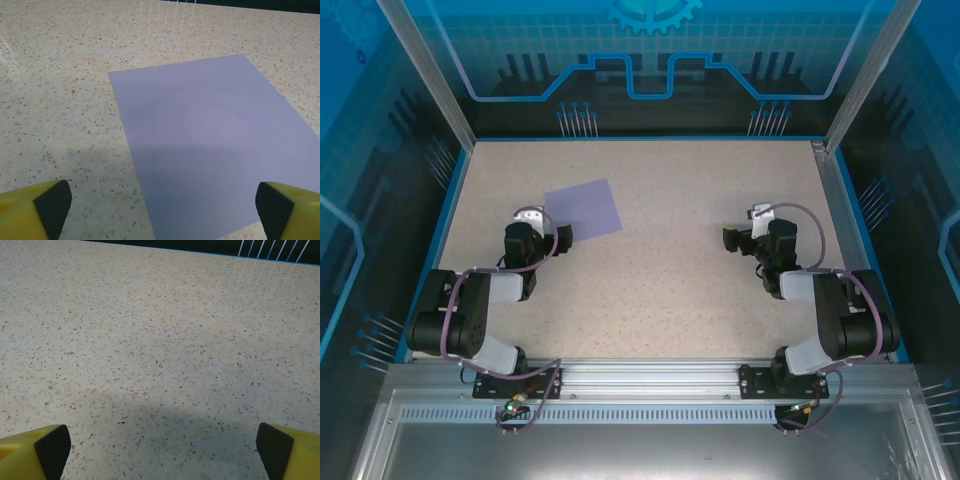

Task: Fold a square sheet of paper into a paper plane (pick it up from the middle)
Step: Move the square sheet of paper to the center of the table.

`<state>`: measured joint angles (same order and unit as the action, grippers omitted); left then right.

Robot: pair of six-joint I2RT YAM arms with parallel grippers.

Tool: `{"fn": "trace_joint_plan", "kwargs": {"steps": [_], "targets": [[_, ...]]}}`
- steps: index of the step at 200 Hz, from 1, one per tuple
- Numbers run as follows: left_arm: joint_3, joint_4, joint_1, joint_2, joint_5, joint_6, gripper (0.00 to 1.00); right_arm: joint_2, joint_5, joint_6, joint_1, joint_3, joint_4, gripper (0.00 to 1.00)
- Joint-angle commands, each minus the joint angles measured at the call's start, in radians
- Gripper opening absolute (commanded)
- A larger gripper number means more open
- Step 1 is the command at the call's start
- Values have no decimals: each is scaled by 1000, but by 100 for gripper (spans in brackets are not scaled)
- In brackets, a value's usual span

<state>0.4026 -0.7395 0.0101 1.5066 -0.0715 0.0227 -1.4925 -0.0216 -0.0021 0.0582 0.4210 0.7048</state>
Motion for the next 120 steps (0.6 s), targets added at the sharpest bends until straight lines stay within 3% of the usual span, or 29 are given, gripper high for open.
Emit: {"fn": "trace_joint_plan", "kwargs": {"steps": [1,120], "targets": [[21,-29,-10,7,23,-17,99,-8,-5,-15,-4,22,27,99],[8,-44,-10,-3,43,-23,99,8,2,-35,11,-10,71,99]]}}
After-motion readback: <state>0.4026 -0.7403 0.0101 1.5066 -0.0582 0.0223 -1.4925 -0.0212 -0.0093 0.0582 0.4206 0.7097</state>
